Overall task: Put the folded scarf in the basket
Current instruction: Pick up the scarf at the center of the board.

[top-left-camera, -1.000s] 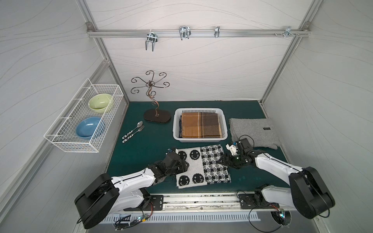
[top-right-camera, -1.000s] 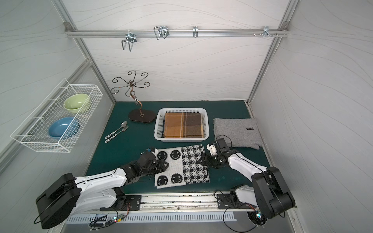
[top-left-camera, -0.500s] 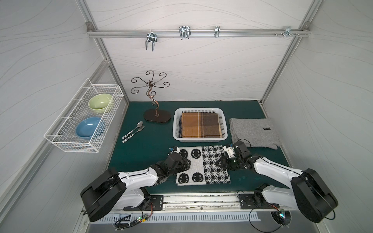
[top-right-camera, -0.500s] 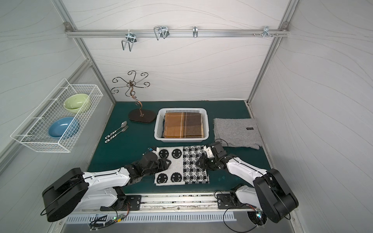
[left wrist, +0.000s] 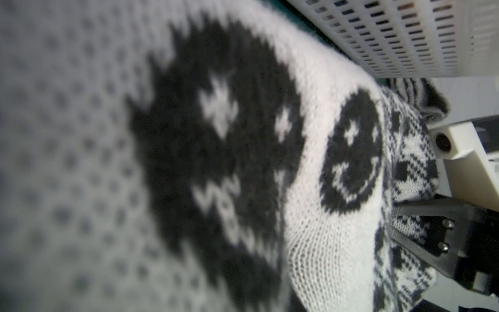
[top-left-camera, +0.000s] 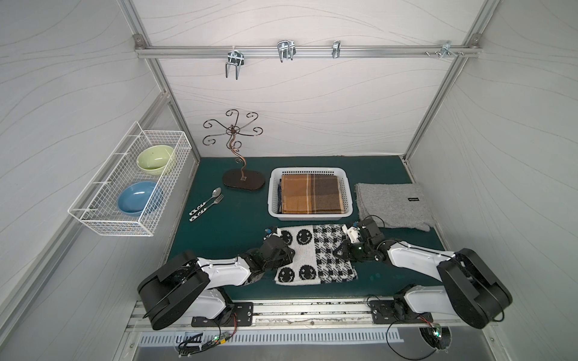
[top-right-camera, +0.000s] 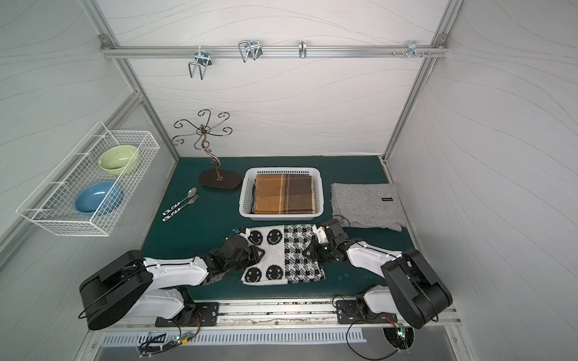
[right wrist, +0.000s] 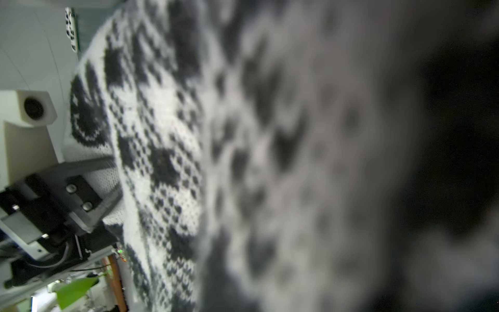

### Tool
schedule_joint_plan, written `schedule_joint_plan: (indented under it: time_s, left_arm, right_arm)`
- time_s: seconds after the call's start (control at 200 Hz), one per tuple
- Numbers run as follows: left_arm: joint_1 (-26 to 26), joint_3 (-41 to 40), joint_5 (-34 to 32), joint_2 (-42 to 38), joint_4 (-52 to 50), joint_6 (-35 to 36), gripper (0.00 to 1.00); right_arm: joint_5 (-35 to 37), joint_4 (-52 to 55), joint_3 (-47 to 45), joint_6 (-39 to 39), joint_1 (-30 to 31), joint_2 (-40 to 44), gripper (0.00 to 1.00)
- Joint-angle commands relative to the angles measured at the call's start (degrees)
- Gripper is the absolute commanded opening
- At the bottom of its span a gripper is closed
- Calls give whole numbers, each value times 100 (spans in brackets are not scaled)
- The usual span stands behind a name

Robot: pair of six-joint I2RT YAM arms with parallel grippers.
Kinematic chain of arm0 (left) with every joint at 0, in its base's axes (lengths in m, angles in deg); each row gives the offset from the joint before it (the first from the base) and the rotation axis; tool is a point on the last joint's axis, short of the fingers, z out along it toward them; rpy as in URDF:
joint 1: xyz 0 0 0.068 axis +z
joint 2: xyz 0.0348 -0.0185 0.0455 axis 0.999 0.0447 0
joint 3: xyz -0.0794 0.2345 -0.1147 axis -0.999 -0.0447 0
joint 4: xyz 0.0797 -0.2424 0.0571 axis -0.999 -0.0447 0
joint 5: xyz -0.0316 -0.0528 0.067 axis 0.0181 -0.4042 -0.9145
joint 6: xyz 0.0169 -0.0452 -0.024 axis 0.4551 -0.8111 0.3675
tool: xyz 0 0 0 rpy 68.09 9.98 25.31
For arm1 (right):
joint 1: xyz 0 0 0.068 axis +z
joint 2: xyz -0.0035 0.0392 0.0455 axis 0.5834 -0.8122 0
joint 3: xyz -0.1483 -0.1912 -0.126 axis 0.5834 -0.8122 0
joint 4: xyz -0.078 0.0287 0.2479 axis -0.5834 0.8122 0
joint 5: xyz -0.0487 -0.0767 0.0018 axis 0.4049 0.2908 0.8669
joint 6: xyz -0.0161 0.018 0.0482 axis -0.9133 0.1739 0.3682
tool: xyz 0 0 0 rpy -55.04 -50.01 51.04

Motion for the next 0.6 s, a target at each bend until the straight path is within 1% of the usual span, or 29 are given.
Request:
schedule_joint_plan:
  time_s: [0.0, 0.1, 0.19, 0.375, 0.485, 0.59]
  left_arm:
    - [-73, -21, 215, -174, -811, 146, 0]
    - [-75, 99, 140, -414, -1175, 220, 0]
    - [-75, 249, 205, -638, -1451, 276, 0]
    - [-79, 573, 244, -1326, -2103, 336, 0]
    - [-88, 908, 195, -1702, -2629, 429, 0]
    - [-86, 1355, 111, -1981, -3159, 578, 0]
  right_arm:
    - [5, 692, -84, -150, 99, 355, 0]
    - [-35, 1001, 34, -165, 108, 757, 0]
    - [-33, 1306, 191, -171, 129, 1041, 0]
    - [-35, 1861, 507, -159, 167, 1585, 0]
    - [-29, 2200, 793, -126, 232, 1926, 0]
    - [-37, 2610, 1269, -193, 246, 2114, 0]
